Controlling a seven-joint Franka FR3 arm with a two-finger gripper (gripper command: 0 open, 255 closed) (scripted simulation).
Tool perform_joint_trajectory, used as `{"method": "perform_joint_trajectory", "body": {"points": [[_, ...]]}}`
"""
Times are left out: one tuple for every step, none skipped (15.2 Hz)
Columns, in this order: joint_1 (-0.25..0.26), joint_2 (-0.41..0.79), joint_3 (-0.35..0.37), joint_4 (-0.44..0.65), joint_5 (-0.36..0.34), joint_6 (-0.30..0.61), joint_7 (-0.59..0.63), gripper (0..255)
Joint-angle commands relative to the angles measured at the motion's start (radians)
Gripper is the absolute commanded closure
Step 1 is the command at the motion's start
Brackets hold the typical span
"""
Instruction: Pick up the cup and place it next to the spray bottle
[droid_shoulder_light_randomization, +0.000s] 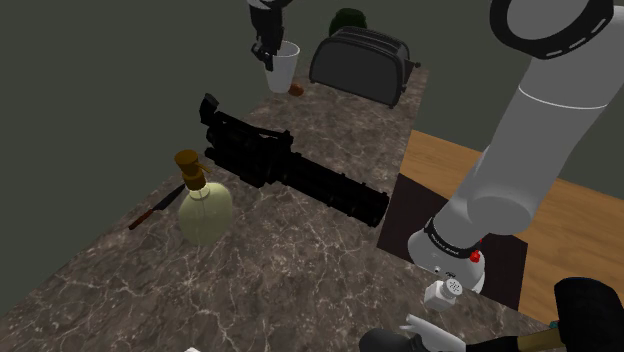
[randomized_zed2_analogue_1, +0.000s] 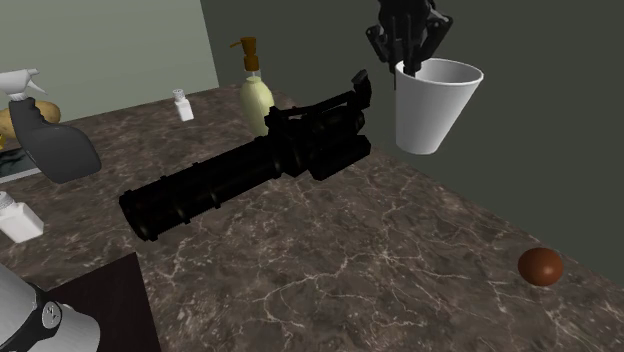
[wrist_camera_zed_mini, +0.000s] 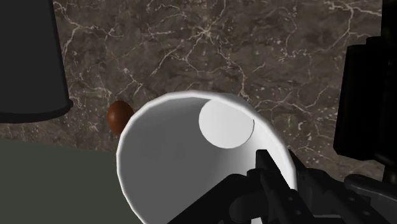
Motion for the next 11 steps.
{"method": "perform_joint_trajectory", "body": {"points": [[-0.001,0.0,-0.001,0.026,0.002,-0.026,-0.008,255],[-0.001,0.0,0.0,0.04,0.003,-0.039,-0.01,255],[0.0,0.0,0.0,0.053,0.004,-0.052,-0.013,255],[0.0,0.0,0.0,0.067,0.005,-0.065,-0.015,255],[0.0,0.001,0.0,0.081,0.005,-0.078,-0.018,255],[0.001,0.002,0.0,0.096,0.006,-0.092,-0.02,255],[0.001,0.003,0.001,0.111,0.006,-0.105,-0.023,255],[0.001,0.004,0.001,0.126,0.007,-0.119,-0.025,255],[0.002,0.006,0.001,0.141,0.007,-0.133,-0.027,255],[0.002,0.008,0.001,0.158,0.008,-0.147,-0.03,255],[0.003,0.01,0.001,0.174,0.008,-0.161,-0.032,255]]}}
